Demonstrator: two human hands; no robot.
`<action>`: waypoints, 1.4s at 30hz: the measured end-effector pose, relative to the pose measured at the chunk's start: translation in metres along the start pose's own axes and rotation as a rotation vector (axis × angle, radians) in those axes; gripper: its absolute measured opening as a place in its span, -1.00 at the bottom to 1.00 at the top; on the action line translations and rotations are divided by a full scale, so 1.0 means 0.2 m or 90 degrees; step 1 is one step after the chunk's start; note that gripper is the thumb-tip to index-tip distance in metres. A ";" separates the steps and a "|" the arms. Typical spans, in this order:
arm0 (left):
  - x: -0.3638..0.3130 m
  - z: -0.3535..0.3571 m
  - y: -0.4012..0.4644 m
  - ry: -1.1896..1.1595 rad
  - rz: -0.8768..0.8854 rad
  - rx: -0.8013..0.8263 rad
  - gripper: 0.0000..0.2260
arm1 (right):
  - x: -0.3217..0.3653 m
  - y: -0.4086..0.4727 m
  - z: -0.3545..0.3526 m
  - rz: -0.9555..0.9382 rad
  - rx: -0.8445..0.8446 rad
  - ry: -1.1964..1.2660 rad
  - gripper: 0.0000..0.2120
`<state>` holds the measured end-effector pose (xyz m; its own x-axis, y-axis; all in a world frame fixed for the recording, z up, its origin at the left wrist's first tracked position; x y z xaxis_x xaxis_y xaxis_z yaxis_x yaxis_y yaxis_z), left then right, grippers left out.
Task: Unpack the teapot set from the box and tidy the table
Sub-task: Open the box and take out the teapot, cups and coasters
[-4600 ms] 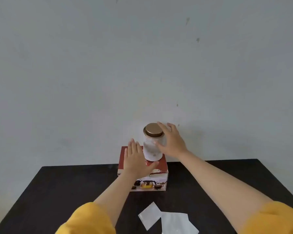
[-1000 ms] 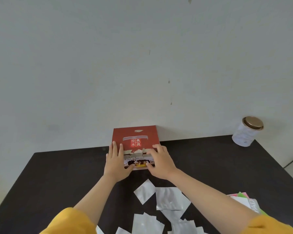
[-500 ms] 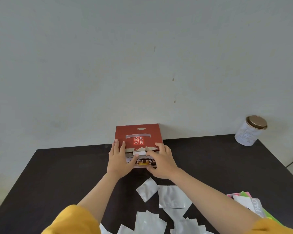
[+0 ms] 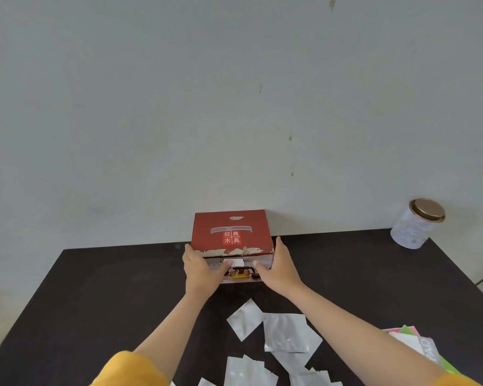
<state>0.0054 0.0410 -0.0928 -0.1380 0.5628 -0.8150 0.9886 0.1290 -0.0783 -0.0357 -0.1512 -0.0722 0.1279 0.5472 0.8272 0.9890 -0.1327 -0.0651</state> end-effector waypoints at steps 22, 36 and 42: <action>0.14 -0.17 -0.55 -0.111 0.042 -0.012 -0.20 | 0.00 -0.60 0.11 -0.018 0.008 0.178 -0.40; -0.19 -0.32 -0.24 -0.194 0.211 0.034 -0.36 | 0.20 -0.17 0.02 -0.147 -0.107 0.068 -0.15; -0.03 -0.18 -0.06 0.172 0.189 0.181 -0.37 | 0.14 -0.02 0.12 -0.050 0.009 -0.175 -0.20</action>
<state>-0.0072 0.0643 -0.0663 0.1788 0.7377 -0.6510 0.9598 -0.2762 -0.0495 -0.0338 -0.1167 -0.0625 0.0635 0.7589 0.6481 0.9974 -0.0697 -0.0161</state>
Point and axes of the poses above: each hand's wrist, its own y-axis towards the middle knuckle, its own z-axis out of the palm, x = y × z, the point moved 2 cm from there along y, towards the middle knuckle, and after that the axes turned 4 degrees about x, right-handed, at the moved point
